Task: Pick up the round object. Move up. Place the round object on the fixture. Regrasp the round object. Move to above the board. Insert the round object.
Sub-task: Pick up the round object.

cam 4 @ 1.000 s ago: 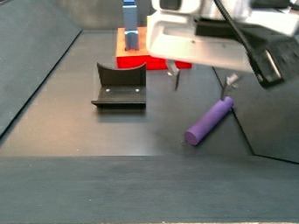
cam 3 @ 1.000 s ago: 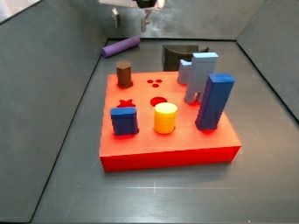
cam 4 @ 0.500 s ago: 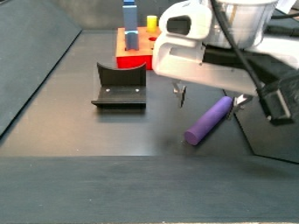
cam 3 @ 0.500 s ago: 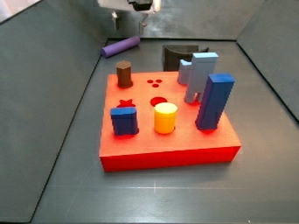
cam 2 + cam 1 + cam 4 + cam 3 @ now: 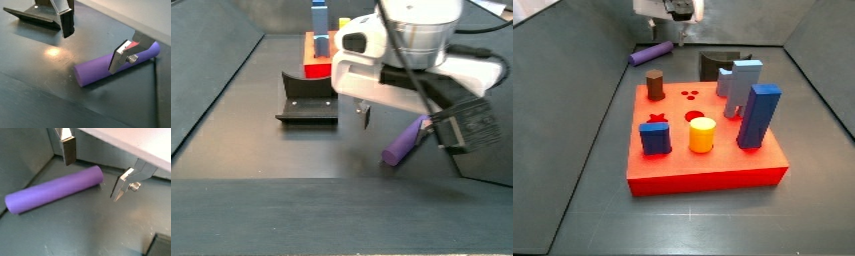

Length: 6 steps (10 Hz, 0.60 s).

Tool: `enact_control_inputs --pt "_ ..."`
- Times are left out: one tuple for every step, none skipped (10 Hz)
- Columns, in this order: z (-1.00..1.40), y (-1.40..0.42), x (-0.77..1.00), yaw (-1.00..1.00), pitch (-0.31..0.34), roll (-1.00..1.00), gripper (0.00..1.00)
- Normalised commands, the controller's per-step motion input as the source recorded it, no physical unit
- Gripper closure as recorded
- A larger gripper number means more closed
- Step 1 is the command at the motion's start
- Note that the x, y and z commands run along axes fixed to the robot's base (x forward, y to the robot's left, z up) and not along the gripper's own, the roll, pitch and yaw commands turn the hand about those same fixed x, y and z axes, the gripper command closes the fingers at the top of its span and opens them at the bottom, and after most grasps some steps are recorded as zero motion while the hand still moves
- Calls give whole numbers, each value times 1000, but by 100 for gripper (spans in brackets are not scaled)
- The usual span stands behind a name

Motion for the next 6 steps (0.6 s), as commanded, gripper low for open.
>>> enact_control_inputs --pt "-440 37 0 -200 -244 -290 0" --pt "-346 74 -43 -203 -316 -304 0" --pt "-320 117 -89 -154 -353 -289 0" --pt "-326 154 -54 -103 -351 -283 0" --pt "-320 169 -26 -71 -350 -289 0" --pt "-323 177 -9 -46 -344 -287 0"
